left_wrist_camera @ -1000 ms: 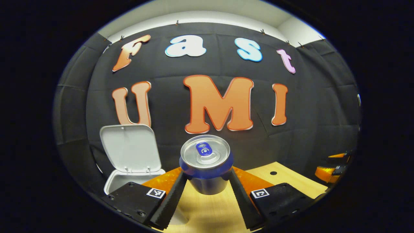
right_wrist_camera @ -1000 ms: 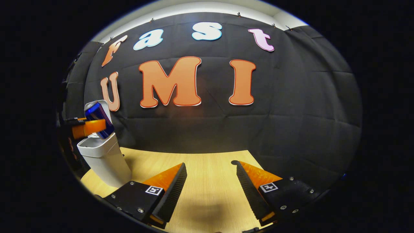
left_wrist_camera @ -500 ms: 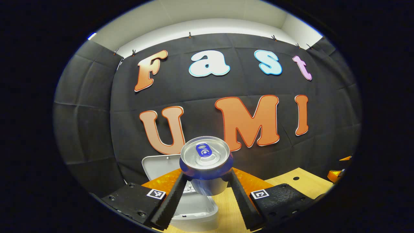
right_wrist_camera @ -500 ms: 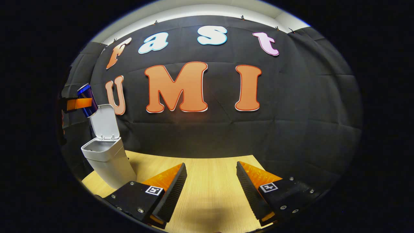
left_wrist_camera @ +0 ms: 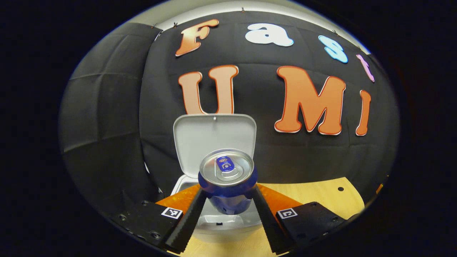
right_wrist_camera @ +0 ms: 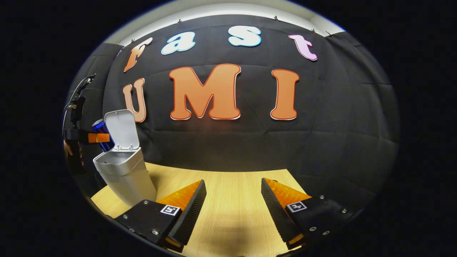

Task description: Press the lid of the desktop garbage bin to open it, pick up the crumpled paper on the desktop and throw it into the bin, then pick up the pop can on the desktop and drop it into the bin, and finally close the garbage bin lid.

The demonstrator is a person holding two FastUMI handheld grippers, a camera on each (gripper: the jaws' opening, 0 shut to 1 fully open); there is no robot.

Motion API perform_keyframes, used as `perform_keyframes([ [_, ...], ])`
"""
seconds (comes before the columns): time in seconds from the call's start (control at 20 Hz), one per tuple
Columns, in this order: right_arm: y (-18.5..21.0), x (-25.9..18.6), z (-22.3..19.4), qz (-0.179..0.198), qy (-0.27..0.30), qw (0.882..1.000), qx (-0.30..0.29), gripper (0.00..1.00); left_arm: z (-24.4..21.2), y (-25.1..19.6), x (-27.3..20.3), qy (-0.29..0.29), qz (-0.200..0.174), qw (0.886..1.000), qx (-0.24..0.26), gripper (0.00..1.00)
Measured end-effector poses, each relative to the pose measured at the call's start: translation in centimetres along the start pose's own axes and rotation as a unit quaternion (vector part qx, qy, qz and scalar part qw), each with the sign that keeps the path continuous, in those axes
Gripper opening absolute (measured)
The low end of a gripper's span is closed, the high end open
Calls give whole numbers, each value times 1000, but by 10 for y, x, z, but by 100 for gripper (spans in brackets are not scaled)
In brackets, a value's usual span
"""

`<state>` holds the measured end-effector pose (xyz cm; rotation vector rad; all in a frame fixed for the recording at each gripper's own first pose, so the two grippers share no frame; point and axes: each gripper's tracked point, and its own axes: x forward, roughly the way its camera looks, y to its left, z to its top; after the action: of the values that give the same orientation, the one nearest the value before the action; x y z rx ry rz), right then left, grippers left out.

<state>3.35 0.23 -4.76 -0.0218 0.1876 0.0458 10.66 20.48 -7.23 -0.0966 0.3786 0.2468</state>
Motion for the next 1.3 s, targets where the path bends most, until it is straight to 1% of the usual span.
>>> perform_keyframes([
  [0.05,1,0,-1,0,2,1000,0,92,-9,0,7,19,0,1000,-5,81],
  [0.15,1,1,-4,1,6,1000,1,93,-28,3,17,55,2,998,-12,81],
  [0.25,-1,2,-5,-2,7,1000,1,93,-39,4,21,73,6,997,-14,81],
  [0.45,-8,3,-8,-8,11,1000,6,93,-37,3,22,80,21,997,-2,83],
  [0.55,-10,4,-9,-11,13,1000,9,93,-35,2,22,81,22,996,2,84],
  [0.7,-13,4,-11,-14,14,1000,11,93,-37,-1,20,85,22,996,3,91],
  [0.8,-15,3,-11,-15,15,1000,12,93,-37,-2,21,86,22,996,-2,93],
  [1.05,-19,1,-12,-18,15,1000,13,93,-32,-6,19,77,13,997,1,93],
  [1.15,-21,-1,-12,-19,14,1000,15,93,-24,-8,20,60,12,998,3,93],
  [1.3,-21,-2,-12,-18,13,1000,15,93,-3,-12,15,13,10,1000,4,93],
])
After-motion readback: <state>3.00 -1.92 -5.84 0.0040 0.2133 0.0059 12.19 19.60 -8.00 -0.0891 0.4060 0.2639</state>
